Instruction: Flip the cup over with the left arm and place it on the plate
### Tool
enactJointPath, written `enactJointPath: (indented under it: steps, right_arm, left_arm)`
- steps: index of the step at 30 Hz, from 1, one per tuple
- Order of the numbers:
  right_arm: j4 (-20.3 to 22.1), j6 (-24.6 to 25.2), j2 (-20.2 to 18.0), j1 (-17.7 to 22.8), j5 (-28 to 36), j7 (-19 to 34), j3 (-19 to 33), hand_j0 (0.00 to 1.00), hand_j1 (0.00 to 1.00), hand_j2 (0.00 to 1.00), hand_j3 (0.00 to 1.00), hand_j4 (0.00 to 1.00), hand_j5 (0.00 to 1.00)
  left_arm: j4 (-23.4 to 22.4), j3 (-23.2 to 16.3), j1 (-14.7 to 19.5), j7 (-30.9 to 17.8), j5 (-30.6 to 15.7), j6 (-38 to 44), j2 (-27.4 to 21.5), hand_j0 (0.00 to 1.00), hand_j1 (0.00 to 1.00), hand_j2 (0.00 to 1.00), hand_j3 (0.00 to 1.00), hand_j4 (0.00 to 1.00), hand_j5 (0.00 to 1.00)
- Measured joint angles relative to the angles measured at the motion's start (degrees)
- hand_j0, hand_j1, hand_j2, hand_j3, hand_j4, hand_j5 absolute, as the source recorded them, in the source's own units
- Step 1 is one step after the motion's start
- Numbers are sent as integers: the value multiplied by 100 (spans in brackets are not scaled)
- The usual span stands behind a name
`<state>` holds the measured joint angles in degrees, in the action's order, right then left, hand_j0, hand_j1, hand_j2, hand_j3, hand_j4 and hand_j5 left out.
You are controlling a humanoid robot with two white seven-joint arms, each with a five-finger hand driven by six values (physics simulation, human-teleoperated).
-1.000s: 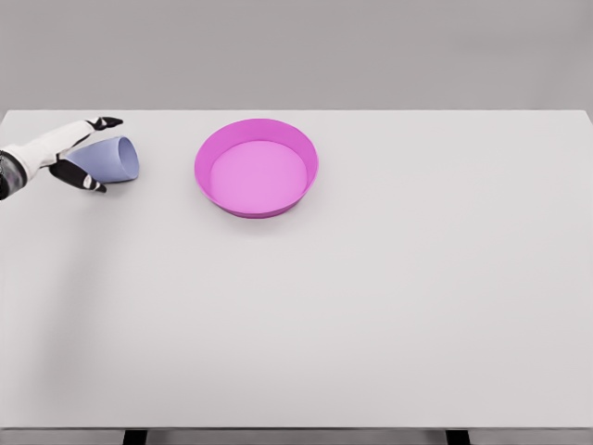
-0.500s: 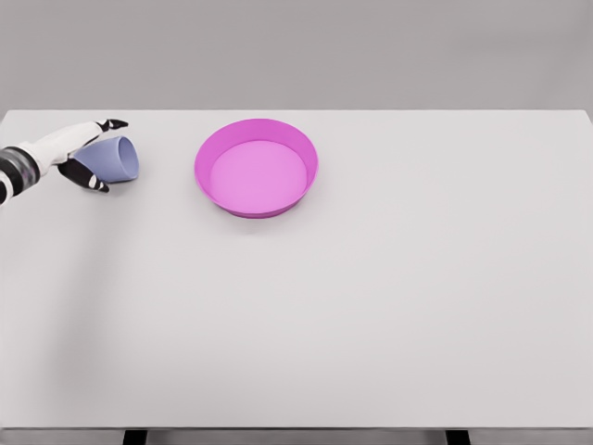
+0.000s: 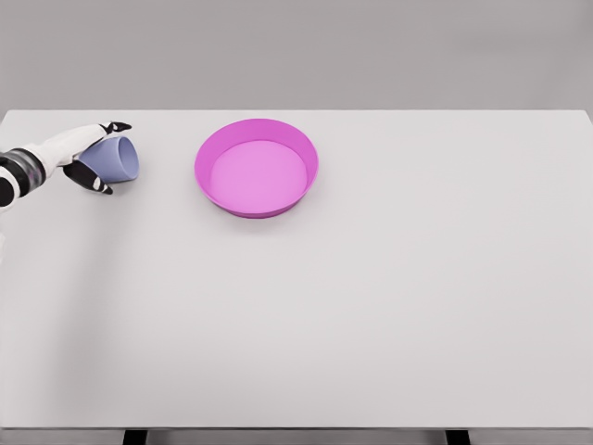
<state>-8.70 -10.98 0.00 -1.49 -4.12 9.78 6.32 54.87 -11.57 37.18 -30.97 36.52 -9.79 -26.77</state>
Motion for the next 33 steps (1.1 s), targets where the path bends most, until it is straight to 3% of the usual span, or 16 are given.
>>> enactJointPath:
  steps: [17, 20, 33]
  right_arm:
    - [0, 0, 0, 0, 0, 1, 0, 100, 100, 100, 100, 100, 100]
    - [0, 0, 0, 0, 0, 0, 0, 100, 100, 100, 100, 100, 100]
    - [0, 0, 0, 0, 0, 0, 0, 100, 100, 100, 100, 100, 100]
  left_arm:
    - [3, -208, 35, -4, 4, 124, 16, 81, 81, 81, 81, 81, 81]
    - [10, -208, 44, -9, -6, 128, 17, 70, 70, 70, 70, 70, 70]
    - [95, -169, 44, -56, -72, 120, 23, 66, 66, 66, 66, 66, 66]
